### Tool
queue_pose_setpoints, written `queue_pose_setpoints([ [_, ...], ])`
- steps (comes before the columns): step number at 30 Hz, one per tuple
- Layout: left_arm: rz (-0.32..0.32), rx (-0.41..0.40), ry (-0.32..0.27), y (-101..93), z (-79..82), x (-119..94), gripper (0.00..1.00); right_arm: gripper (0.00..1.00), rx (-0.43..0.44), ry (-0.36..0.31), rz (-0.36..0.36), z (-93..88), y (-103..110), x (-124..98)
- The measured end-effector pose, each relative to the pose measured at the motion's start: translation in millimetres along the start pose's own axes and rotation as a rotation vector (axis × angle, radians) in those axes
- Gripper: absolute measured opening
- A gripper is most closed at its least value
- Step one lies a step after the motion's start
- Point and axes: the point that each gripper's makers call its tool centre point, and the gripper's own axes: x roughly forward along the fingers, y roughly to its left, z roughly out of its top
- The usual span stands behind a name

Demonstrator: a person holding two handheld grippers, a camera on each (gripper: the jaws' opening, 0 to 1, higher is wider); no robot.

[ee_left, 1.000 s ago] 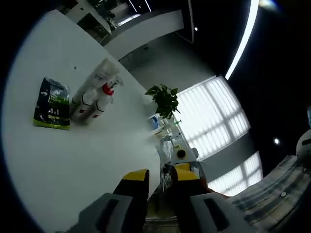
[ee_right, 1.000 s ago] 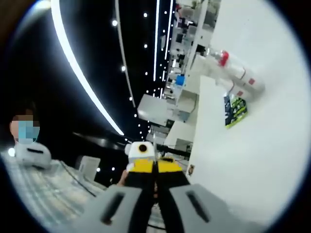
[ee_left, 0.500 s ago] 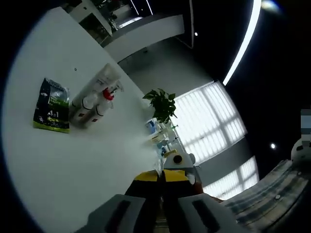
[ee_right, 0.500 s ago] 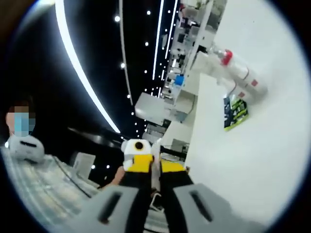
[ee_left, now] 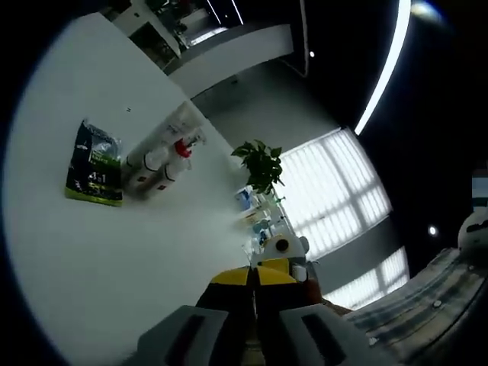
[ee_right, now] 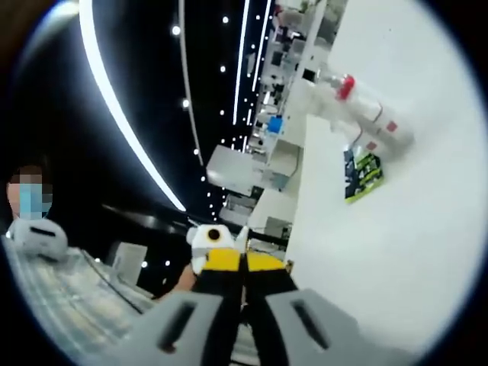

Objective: Arrange the skincare products in the storage area until every visible bottle or jar stands upright without overlapping.

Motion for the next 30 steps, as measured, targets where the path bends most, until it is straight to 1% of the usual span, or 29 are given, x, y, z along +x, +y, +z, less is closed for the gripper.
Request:
queue_pose_setpoints([
  [2,-0.013,-0.038,-0.016,0.0,4.5,-0.8,0.02,0.00,0.012,-0.021,0.011,2.6,2.4,2.4],
  [4,0.007,-0.036,-0.022,3.9,5.7,-1.4,0.03,0.00,0.008,-0.029,0.012,4.9,1.7,2.8],
  [7,0.007,-0.040,-0.013,5.9,4.6,-3.4,0.03,0.00,0.010,-0.039,0.009,8.9,0.0,1.3],
  [9,0.009,-0.046,-0.018,8.1,4.9,-6.8,0.02,0.00,0.010,-0.045,0.009,11.0,0.0,0.0],
  [11,-0.007,-0.056,-0.021,6.2,5.1,-8.4,0.01,0.00,0.014,-0.045,0.010,11.1,0.2,-0.9],
  [12,-0.012,-0.053,-0.014,4.7,3.7,-7.7,0.01,0.00,0.016,-0.040,0.011,9.9,0.1,-1.1],
  [14,-0.009,-0.039,-0.009,5.0,2.1,-7.4,0.01,0.00,0.017,-0.039,0.008,9.0,-0.8,-1.7],
  [21,-0.014,-0.049,-0.013,4.9,1.6,-8.2,0.00,0.01,0.037,-0.057,0.010,7.6,-4.3,-2.1],
  [23,-0.018,-0.062,-0.019,5.7,2.5,-9.4,0.00,0.04,0.028,-0.065,0.011,7.3,-4.9,-1.8],
  [25,-0.019,-0.072,-0.028,7.2,4.7,-11.5,0.00,0.13,0.028,-0.074,0.009,6.7,-6.2,-0.9],
  [26,-0.018,-0.076,-0.032,8.6,6.1,-12.5,0.00,0.16,0.027,-0.075,0.008,5.8,-6.3,-0.4],
  [30,-0.018,-0.080,-0.039,10.5,11.1,-15.9,0.00,0.16,0.015,-0.062,0.008,1.4,-6.6,-1.1],
])
